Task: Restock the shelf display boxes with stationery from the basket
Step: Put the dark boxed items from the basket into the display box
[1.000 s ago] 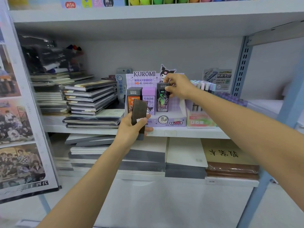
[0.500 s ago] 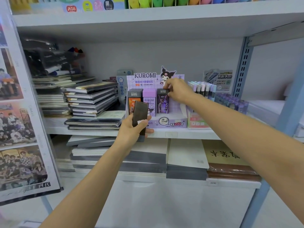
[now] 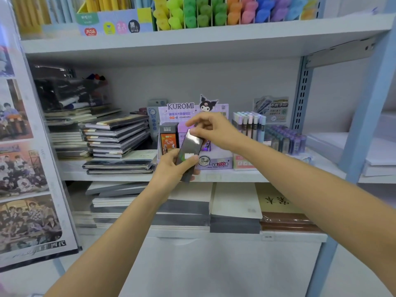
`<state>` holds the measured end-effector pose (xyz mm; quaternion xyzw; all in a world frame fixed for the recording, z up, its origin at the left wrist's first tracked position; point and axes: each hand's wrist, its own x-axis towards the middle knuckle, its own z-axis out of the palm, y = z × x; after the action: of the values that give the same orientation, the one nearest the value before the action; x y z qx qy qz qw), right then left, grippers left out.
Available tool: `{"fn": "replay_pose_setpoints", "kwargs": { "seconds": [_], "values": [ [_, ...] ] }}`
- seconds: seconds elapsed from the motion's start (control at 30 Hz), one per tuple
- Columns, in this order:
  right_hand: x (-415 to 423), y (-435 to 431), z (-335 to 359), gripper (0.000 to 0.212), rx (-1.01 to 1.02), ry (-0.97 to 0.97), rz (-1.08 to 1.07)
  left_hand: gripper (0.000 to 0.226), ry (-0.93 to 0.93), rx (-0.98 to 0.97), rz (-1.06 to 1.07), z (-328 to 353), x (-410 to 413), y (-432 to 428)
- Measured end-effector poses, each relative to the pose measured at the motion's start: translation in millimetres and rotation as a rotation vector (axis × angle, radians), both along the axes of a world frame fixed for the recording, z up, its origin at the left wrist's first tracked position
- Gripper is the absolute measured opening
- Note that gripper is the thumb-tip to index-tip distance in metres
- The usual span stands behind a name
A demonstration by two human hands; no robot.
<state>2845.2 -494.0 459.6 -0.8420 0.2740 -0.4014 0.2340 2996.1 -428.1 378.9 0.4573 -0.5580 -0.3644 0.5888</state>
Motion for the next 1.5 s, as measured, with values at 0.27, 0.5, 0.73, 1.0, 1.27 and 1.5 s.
{"fn": "replay_pose_setpoints", "kwargs": {
  "seconds": [0.27,0.5,0.73,1.0,1.27,1.5],
  "values": [
    [-35.7,-2.8,-16.4,0.041,0.036,-0.081,0.109,0.020,0.197,-0.004,0.021,18.4,3.5,9.2],
    [-45.8,0.9,-32.9,0.021,-0.047,-0.136,0.000,0.059,0.346,0.083,-0.066,33.9,-14.2,17.3],
    [-44.1,12.0,-44.1,0.014,0.193,-0.225,0.091,0.037,0.066,-0.130,0.036,22.9,-26.5,21.6],
    [-38.5,19.0,-34.1,0.041,0.003,-0.091,-0.015,0.017,-0.396,-0.182,0.179,8.6,-34.5,14.7],
    [-39.9,-3.9,-12.7,0.012,0.005,-0.323,-0.209,0.050,-0.904,-0.293,0.347,-20.3,-14.9,-6.3],
    [-20.2,-32.5,-3.0,0.012,-0.131,-0.132,-0.380,0.060,-1.343,-0.355,0.499,-41.1,-6.0,-20.5]
  ]
}}
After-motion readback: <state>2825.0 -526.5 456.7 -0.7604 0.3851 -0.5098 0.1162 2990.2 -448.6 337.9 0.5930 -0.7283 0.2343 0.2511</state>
